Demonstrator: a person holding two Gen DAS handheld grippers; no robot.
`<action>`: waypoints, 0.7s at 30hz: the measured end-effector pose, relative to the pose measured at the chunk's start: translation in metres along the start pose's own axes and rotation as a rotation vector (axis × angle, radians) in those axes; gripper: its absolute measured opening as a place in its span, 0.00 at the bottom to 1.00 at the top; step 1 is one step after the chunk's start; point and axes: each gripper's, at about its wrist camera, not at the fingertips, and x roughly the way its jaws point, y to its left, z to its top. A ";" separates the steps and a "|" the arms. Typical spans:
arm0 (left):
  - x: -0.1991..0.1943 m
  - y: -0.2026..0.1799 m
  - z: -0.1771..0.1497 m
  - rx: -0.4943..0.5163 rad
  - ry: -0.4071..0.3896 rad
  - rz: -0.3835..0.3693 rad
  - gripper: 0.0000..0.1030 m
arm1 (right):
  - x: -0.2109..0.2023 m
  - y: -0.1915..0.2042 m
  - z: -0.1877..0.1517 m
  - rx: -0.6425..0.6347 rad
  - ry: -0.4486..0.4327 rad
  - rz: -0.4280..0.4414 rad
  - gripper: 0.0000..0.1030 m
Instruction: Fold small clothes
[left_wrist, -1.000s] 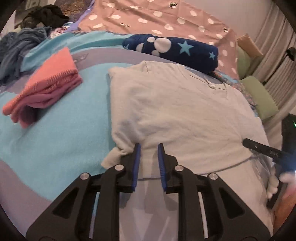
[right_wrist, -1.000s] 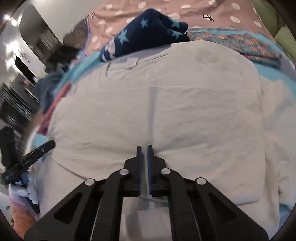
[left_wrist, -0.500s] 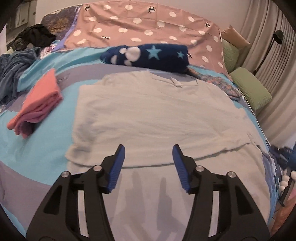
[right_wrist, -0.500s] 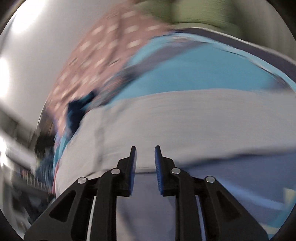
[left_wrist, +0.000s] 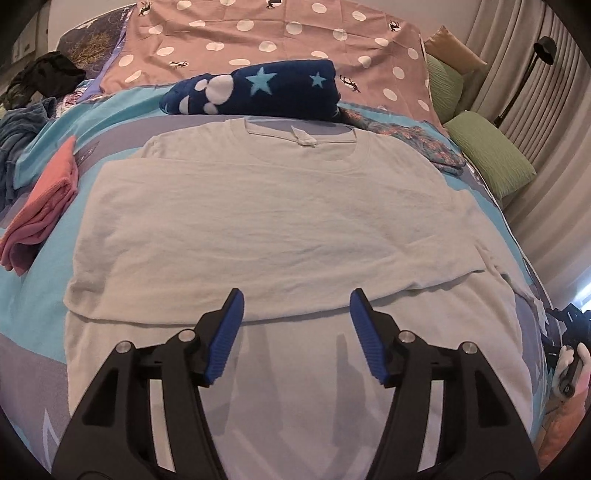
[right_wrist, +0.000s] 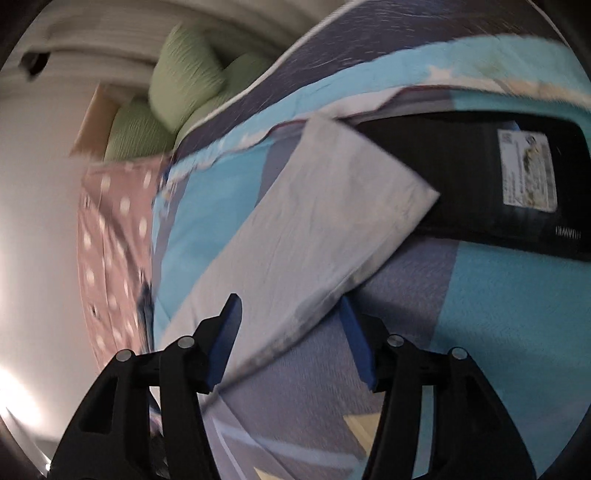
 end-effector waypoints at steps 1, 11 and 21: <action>-0.001 0.002 0.000 -0.007 -0.003 0.003 0.61 | 0.001 0.000 0.005 0.004 -0.019 -0.008 0.54; -0.004 0.027 0.002 -0.065 -0.027 0.006 0.61 | 0.020 0.104 -0.030 -0.234 -0.039 0.145 0.05; -0.005 0.070 -0.005 -0.205 -0.058 -0.108 0.61 | 0.061 0.278 -0.289 -0.989 0.467 0.522 0.05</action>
